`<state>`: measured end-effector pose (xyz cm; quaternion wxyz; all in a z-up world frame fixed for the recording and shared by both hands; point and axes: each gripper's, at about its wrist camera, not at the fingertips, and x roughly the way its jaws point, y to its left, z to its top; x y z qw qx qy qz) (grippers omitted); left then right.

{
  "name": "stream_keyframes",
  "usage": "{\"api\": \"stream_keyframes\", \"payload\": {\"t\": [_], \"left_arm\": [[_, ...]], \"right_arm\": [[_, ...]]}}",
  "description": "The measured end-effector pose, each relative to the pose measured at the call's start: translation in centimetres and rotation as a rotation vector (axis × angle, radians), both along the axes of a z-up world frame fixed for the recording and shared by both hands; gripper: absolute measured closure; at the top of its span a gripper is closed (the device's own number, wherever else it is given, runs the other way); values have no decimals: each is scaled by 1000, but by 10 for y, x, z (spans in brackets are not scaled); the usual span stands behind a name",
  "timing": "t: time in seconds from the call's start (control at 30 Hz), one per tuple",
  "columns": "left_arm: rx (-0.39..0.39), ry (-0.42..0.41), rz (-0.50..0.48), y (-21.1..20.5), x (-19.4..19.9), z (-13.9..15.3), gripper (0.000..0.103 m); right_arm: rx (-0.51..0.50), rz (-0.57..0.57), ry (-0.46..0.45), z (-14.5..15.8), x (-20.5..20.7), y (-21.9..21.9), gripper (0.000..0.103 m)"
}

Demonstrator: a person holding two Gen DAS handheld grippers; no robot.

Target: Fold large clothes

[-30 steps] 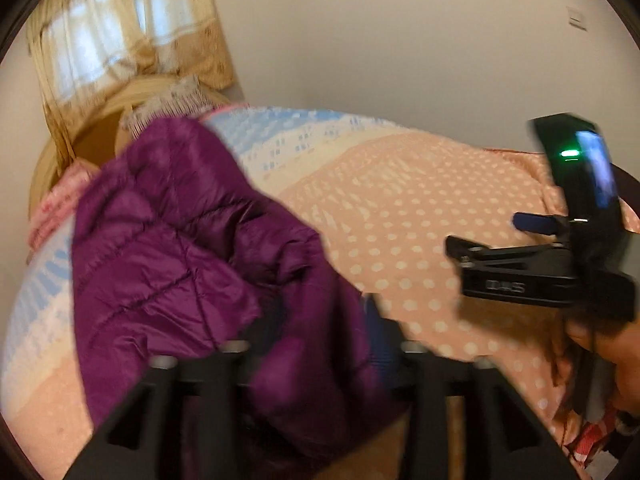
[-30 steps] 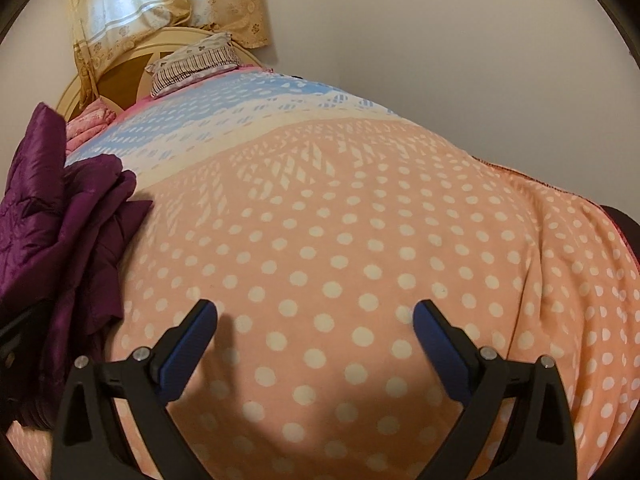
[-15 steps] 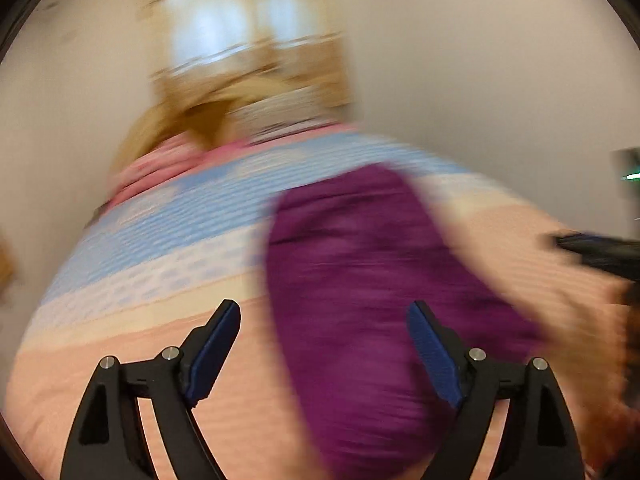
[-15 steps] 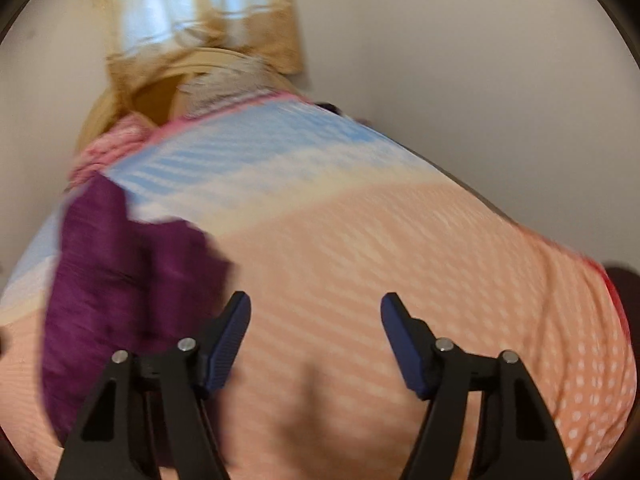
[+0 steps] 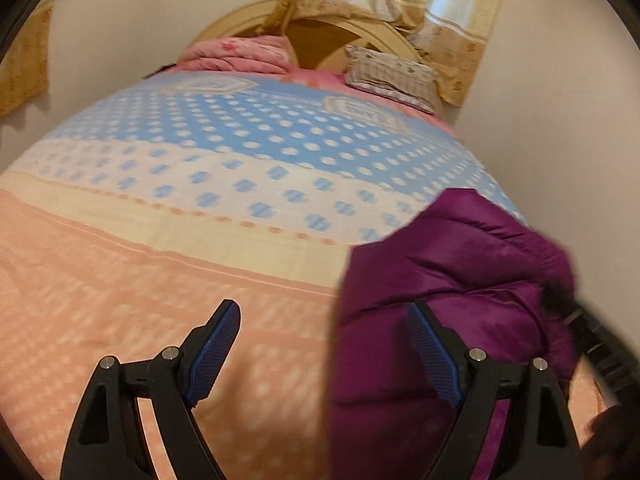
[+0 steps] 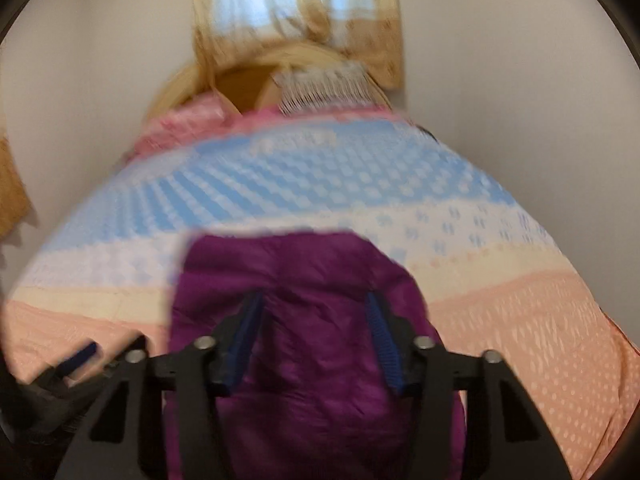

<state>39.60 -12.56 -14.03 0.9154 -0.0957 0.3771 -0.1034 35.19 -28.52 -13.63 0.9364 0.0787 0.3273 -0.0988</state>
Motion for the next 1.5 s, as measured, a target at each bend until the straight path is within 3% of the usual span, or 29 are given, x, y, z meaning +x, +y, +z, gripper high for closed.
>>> {"api": "stream_keyframes", "payload": {"t": [0.1,0.33,0.4,0.77,1.5], "left_arm": [[-2,-14,-55,-25,6,0,18],[91,-14,-179,-92,7,-15,16],[105,-22,-167,-96,9,-21,11],[65,21,-161,-94,18,-40,5],[118,32,-158,-102,16,-53,3]], "right_arm": [[30,-56,33,-25,-12,-33,56],[101,-106,43,-47,-24,-80,56],[110,-102,37,-49,-23,-82,56],[158,-93,47,-66,-23,-82,54],[173,-105,100,-83,-19,-89,43]]}}
